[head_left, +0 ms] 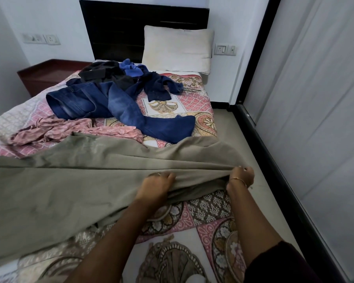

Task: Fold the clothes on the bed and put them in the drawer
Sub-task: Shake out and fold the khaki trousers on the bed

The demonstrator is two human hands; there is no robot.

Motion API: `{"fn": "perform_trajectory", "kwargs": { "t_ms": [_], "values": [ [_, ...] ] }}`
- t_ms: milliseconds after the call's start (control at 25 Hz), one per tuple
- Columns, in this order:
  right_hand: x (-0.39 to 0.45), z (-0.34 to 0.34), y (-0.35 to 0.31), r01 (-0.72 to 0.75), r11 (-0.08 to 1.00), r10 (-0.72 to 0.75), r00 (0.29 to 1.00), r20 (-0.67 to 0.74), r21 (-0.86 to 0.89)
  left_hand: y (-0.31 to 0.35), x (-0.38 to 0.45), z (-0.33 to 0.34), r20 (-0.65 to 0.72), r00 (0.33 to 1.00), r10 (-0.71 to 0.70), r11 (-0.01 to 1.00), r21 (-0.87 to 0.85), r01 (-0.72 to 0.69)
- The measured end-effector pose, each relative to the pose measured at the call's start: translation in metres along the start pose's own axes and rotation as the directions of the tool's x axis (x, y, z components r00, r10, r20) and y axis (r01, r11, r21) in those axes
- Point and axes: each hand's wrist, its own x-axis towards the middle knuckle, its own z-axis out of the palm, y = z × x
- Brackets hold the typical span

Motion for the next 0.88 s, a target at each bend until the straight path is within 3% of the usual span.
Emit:
{"fn": "perform_trajectory", "kwargs": {
  "t_ms": [80, 200, 240, 400, 480, 560, 720, 800, 880],
  "values": [
    [0.004, -0.007, 0.018, -0.054, 0.989, 0.059, 0.998, 0.034, -0.140, -0.002, -0.002, -0.002, 0.155, 0.988, 0.030, 1.000, -0.006, -0.029],
    [0.014, -0.011, 0.018, 0.040, 0.966, 0.011, 0.980, 0.196, -0.256, -0.006, -0.002, -0.009, 0.388, 0.911, -0.138, 0.987, -0.022, 0.159],
    [0.016, -0.012, 0.019, 0.104, 0.958, -0.036, 0.968, 0.248, -0.267, -0.006, -0.004, -0.011, 0.395, 0.898, -0.192, 0.974, -0.038, 0.225],
    [0.004, -0.022, 0.037, 0.494, 0.814, -0.345, 0.834, 0.431, -0.305, -0.012, -0.011, -0.014, 0.161, 0.889, -0.428, 0.850, -0.264, 0.457],
    [0.000, -0.028, 0.039, 0.576, 0.775, -0.409, 0.771, 0.488, -0.260, -0.013, -0.010, -0.021, 0.077, 0.919, -0.387, 0.867, -0.310, 0.391],
    [0.000, -0.031, 0.039, 0.621, 0.753, -0.440, 0.722, 0.534, -0.219, -0.016, -0.012, -0.018, 0.036, 0.975, -0.220, 0.940, -0.261, 0.221],
    [0.007, -0.036, 0.051, 0.762, 0.614, -0.514, 0.585, 0.628, -0.207, -0.016, -0.017, -0.014, 0.114, 0.992, -0.049, 0.983, -0.172, 0.068],
    [0.009, -0.041, 0.050, 0.757, 0.635, -0.486, 0.548, 0.681, -0.156, -0.016, -0.017, -0.008, 0.123, 0.991, 0.042, 0.992, -0.125, -0.027],
    [0.013, -0.046, 0.044, 0.711, 0.682, -0.399, 0.558, 0.728, -0.171, -0.017, -0.017, -0.001, 0.240, 0.968, 0.080, 0.995, -0.078, -0.063]
  ]
}}
